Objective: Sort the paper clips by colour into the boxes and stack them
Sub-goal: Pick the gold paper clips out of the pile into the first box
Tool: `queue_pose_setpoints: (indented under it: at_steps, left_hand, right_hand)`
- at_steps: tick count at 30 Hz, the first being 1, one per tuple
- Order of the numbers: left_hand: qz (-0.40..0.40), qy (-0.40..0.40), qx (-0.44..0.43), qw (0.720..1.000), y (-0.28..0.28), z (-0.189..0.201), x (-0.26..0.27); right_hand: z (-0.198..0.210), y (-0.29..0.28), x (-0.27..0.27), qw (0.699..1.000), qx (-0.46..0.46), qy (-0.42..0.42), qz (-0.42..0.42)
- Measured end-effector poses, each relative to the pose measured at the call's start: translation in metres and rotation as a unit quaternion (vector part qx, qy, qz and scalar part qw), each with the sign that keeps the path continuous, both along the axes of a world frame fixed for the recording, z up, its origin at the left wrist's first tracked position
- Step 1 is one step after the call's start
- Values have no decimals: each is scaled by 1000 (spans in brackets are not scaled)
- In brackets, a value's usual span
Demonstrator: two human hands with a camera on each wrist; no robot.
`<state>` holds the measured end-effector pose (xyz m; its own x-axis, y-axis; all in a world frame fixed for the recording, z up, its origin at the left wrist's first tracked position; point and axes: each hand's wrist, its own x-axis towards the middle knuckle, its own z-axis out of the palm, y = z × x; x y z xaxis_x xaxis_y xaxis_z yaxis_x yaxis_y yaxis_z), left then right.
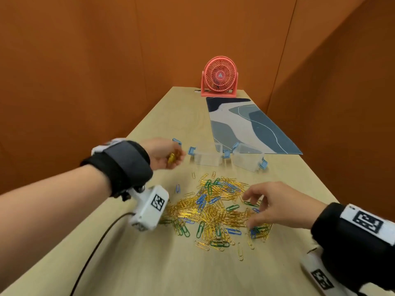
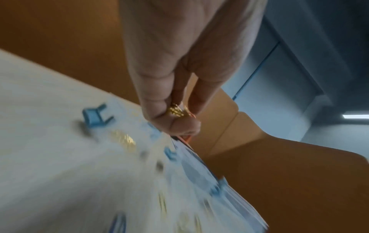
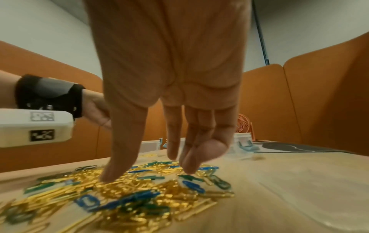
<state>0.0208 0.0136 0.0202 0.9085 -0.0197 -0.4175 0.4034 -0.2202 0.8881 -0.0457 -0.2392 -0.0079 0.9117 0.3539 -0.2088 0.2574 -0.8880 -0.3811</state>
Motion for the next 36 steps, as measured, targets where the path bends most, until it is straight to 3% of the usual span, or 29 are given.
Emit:
queue_pose_setpoints:
  at_steps: [3, 7, 9, 11, 13, 15, 16, 17, 22, 27, 30, 33, 36]
  left_hand:
    - [105, -72, -23, 992, 6, 17, 18]
    - [99, -102, 126, 982, 14, 11, 38]
    - [55, -117, 232, 964, 20, 5, 36]
    - [-34, -132, 355, 925, 24, 3, 20]
    - [-163, -60, 427, 887, 26, 0, -2]
    - [-276, 65, 492, 823, 25, -4, -27]
    - [-305, 95, 516, 795, 23, -8, -37]
    - [-315, 91, 525, 785, 20, -14, -43]
    - [-287, -90, 461, 835, 1, -44, -42]
    - [-266, -230, 459, 816, 5, -37, -43]
    - [-324, -230, 433, 809, -1, -39, -51]
    - [-343, -224, 465, 785, -10, -47, -50]
    - [-314, -226, 442, 809, -9, -48, -44]
  right_hand:
    - [2, -8, 1, 998, -44, 25, -32]
    - [5, -8, 1, 994, -94, 32, -52]
    - [3, -7, 1, 992, -109, 42, -57]
    - [-2, -6, 1, 992, -102, 48, -58]
    - [-6, -4, 2, 994, -82, 52, -46]
    - [-10, 0, 3, 997, -57, 49, -26]
    - [-11, 3, 4, 998, -41, 46, -14]
    - [-14, 7, 6, 999, -25, 41, -1]
    - [-19, 25, 8, 998, 17, -8, 64]
    - [-10, 22, 4, 995, 45, -70, 48]
    - [-12, 31, 1, 994, 49, -58, 75]
    - [-18, 45, 2, 992, 17, -48, 119]
    - [-21, 49, 5, 990, 1, -47, 130]
